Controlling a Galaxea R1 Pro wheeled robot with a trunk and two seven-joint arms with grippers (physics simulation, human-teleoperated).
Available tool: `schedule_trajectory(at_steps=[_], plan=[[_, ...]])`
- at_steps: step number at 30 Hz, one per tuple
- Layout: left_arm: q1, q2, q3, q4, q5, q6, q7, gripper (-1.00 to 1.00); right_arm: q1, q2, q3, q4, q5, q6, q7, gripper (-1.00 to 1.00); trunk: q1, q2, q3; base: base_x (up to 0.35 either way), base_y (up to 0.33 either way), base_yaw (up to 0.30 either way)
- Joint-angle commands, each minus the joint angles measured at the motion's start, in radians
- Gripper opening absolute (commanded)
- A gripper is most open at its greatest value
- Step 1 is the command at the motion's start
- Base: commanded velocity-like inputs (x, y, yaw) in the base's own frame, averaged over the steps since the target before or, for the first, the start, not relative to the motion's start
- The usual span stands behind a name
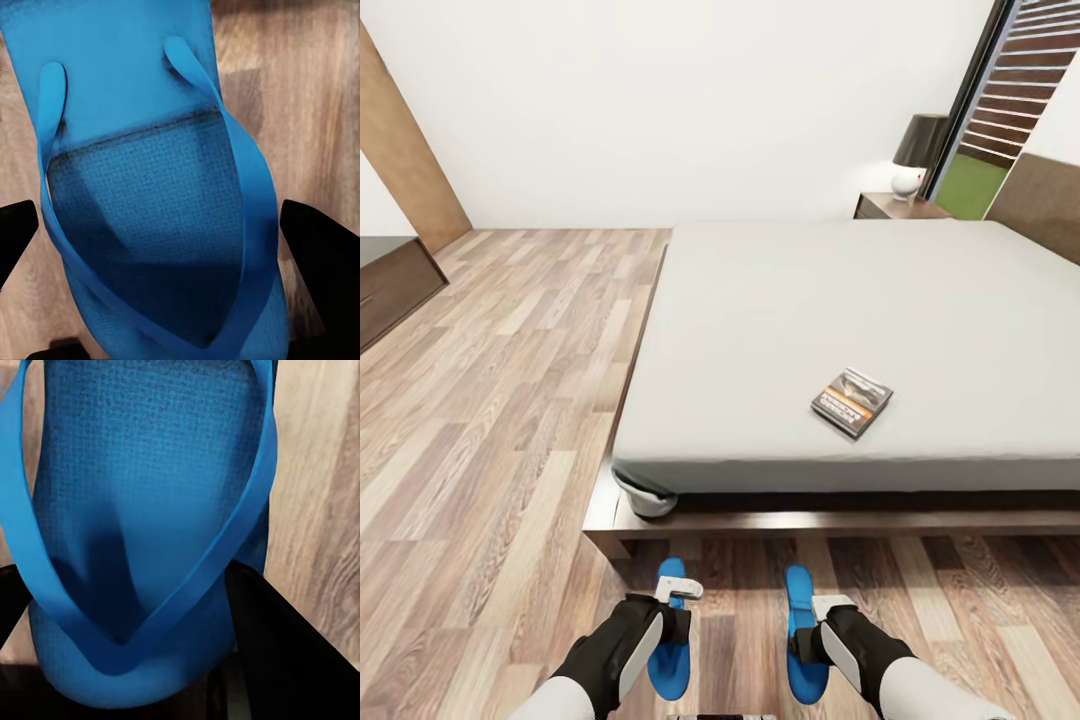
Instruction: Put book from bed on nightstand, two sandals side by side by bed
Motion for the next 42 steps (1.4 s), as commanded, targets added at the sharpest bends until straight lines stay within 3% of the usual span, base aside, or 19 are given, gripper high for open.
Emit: schedule_trajectory(at_steps=[1,10,15,42], plan=[[-0.003,0.001,-0.005,-0.002,0.011,0.005,0.009,-1.0,-0.002,0.0,0.008,-0.002,-0.011,0.007,-0.007,-1.0,0.004,-0.008,-0.004,0.0,0.0,0.0],[-0.012,-0.002,-0.007,-0.005,0.008,0.043,0.009,-1.0,-0.017,0.0,0.008,-0.002,-0.011,0.01,-0.007,-1.0,0.038,-0.071,-0.032,0.0,0.0,0.0],[-0.047,-0.001,-0.006,0.002,0.012,0.062,0.008,-1.0,-0.028,0.0,0.008,-0.002,-0.011,0.011,-0.007,-1.0,0.057,-0.106,-0.048,0.0,0.0,0.0],[-0.061,-0.003,-0.006,-0.048,0.008,0.061,0.002,-1.0,-0.032,-0.001,0.008,-0.055,-0.012,0.033,-0.01,-1.0,0.161,-0.295,-0.132,0.0,0.0,0.0]])
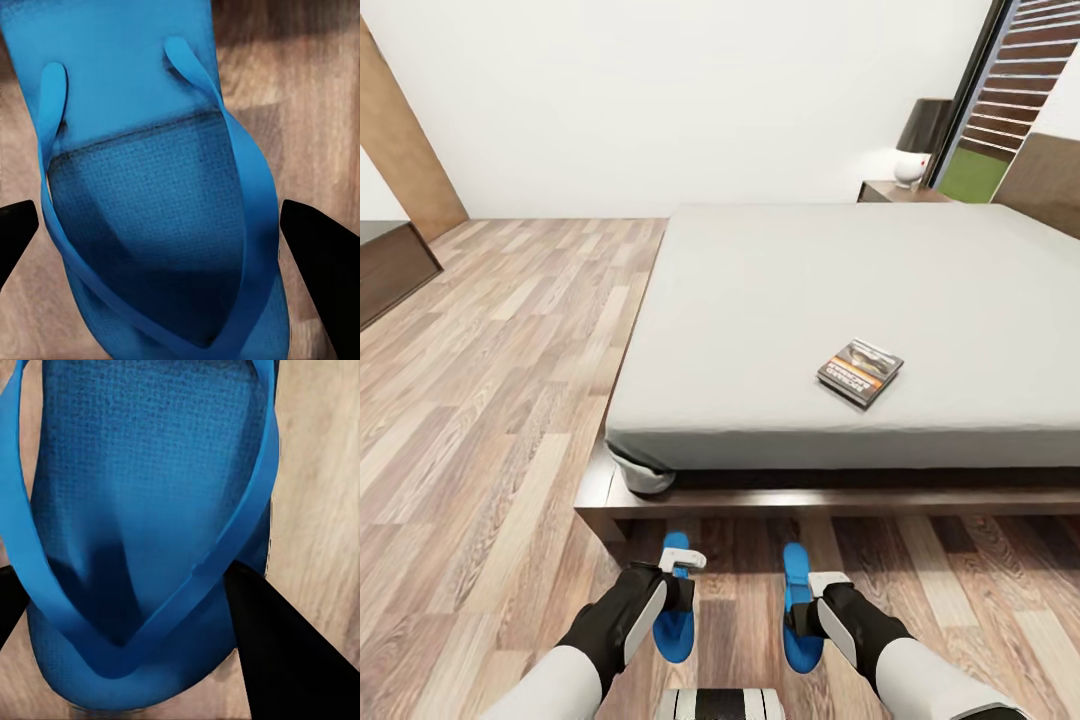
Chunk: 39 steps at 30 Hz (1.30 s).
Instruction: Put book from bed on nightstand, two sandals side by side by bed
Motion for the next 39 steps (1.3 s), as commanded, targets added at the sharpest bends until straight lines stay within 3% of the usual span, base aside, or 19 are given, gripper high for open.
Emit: schedule_trajectory(at_steps=[1,10,31,39], plan=[[0.0,0.001,-0.005,-0.002,0.011,0.004,0.008,-1.0,0.0,-0.001,0.008,-0.003,-0.01,0.005,-0.007,-1.0,0.004,-0.008,-0.004,0.0,0.0,0.0],[0.0,0.003,-0.005,-0.001,0.013,0.004,0.013,-1.0,0.0,-0.001,0.008,-0.006,-0.01,0.0,-0.006,-1.0,0.038,-0.071,-0.032,0.0,0.0,0.0],[0.0,0.003,-0.004,-0.019,0.015,0.005,0.013,-1.0,0.0,-0.001,0.008,-0.007,-0.011,-0.01,-0.003,-1.0,0.048,-0.075,-0.113,0.0,0.0,0.0],[0.0,0.001,-0.005,-0.022,0.015,-0.031,0.011,-1.0,0.0,-0.004,0.008,-0.034,-0.011,-0.046,0.001,-1.0,0.051,-0.077,-0.144,0.0,0.0,0.0]])
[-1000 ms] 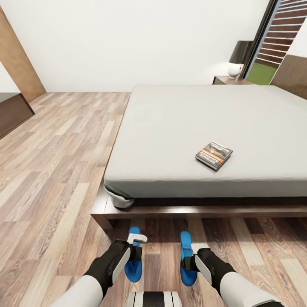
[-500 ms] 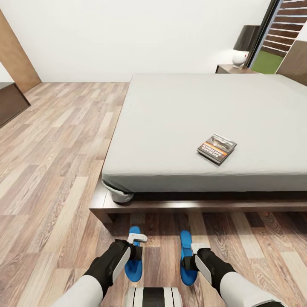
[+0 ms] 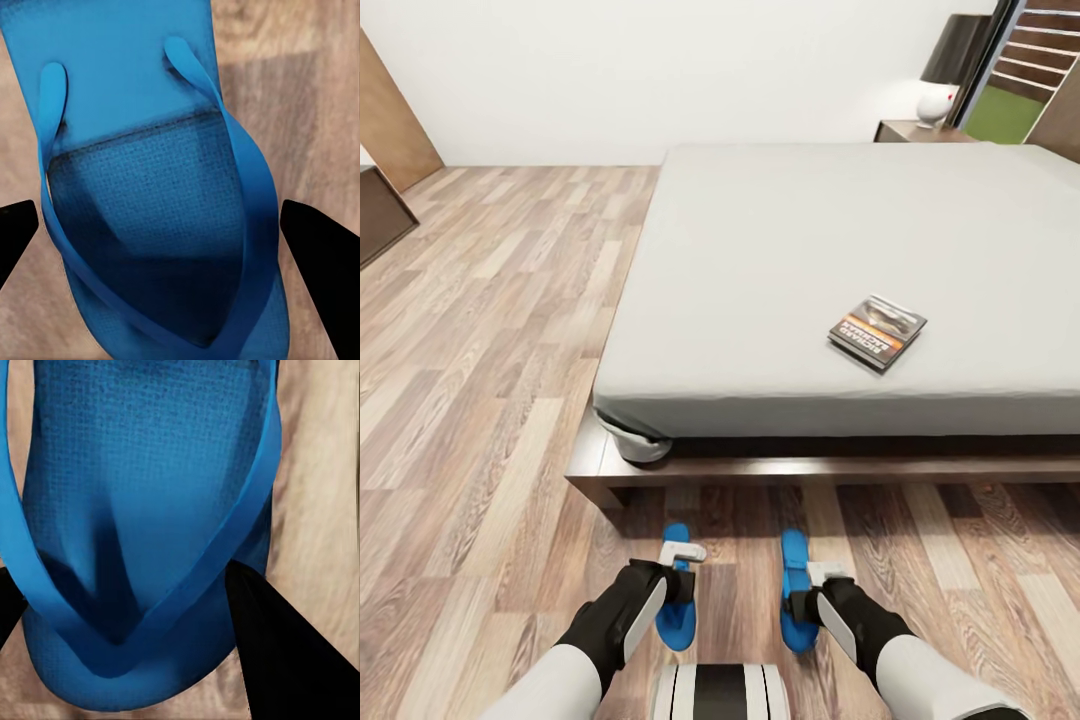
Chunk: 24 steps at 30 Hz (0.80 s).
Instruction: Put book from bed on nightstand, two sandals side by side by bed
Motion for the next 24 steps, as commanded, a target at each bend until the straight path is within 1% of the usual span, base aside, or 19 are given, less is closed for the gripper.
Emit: schedule_trajectory(at_steps=[1,12,17,24], plan=[[0.0,0.001,-0.005,-0.002,0.01,-0.004,0.008,-1.0,0.0,-0.001,0.009,-0.01,-0.011,0.0,-0.007,-1.0,0.0,-0.001,-0.005,0.0,0.0,0.0],[0.001,0.001,-0.015,0.0,0.01,-0.061,-0.005,-1.0,0.0,-0.002,0.009,-0.026,-0.011,-0.009,-0.01,-1.0,0.005,-0.003,-0.047,0.0,0.0,0.0],[0.001,0.001,-0.017,0.004,0.011,-0.108,-0.006,-1.0,0.0,-0.002,0.009,-0.026,-0.011,-0.009,-0.01,-1.0,0.007,-0.004,-0.067,0.0,0.0,0.0],[0.001,0.001,-0.018,0.006,0.011,-0.12,-0.007,-1.0,0.0,-0.002,0.009,-0.026,-0.011,-0.009,-0.01,-1.0,0.011,-0.006,-0.094,0.0,0.0,0.0]])
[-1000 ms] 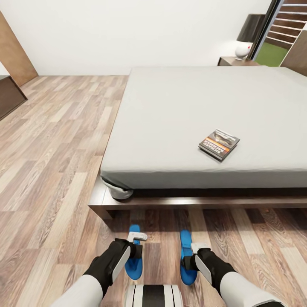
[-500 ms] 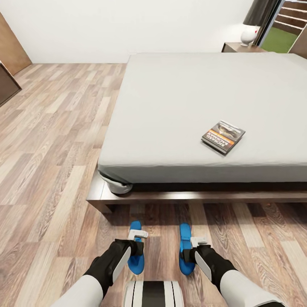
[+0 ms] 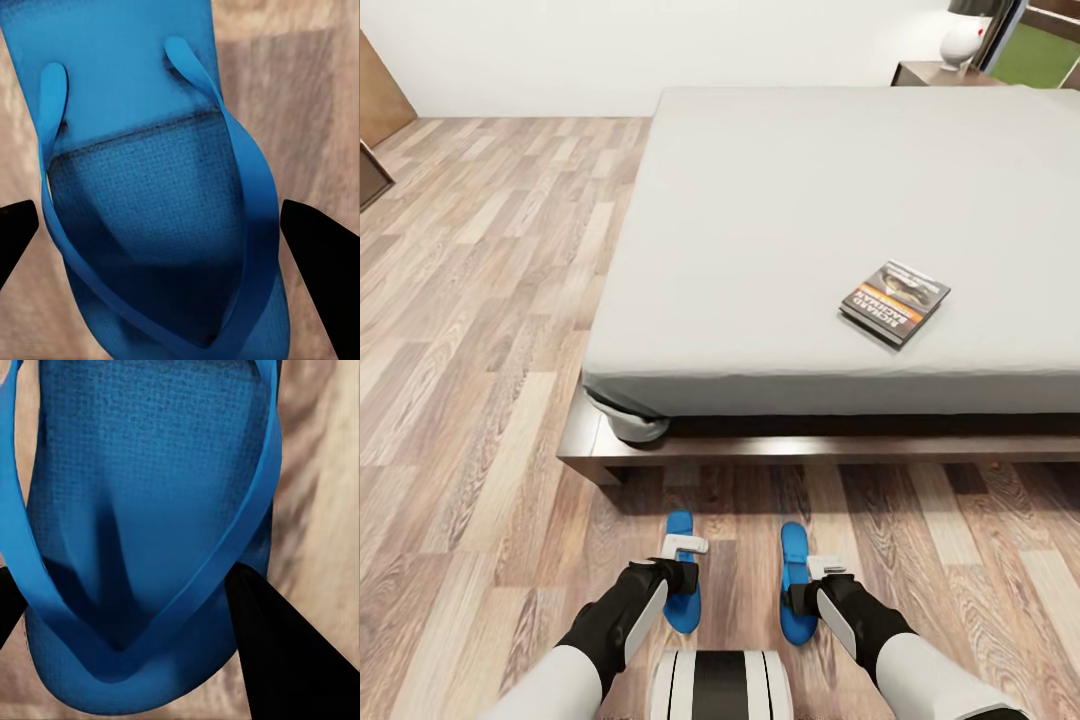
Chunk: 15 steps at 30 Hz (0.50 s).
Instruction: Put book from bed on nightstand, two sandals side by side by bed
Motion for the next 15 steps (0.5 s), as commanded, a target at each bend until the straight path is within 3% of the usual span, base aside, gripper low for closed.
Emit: schedule_trajectory(at_steps=[1,15], plan=[[0.0,0.0,-0.005,-0.002,0.01,0.004,0.007,-1.0,0.0,-0.001,0.008,-0.002,-0.01,0.005,-0.007,-1.0,0.0,-0.001,-0.005,0.0,0.0,0.0],[0.0,0.0,-0.012,-0.002,0.011,0.004,0.004,-1.0,0.0,-0.002,0.008,-0.002,-0.01,-0.05,-0.005,-1.0,0.007,-0.004,-0.059,0.0,0.0,0.0]])
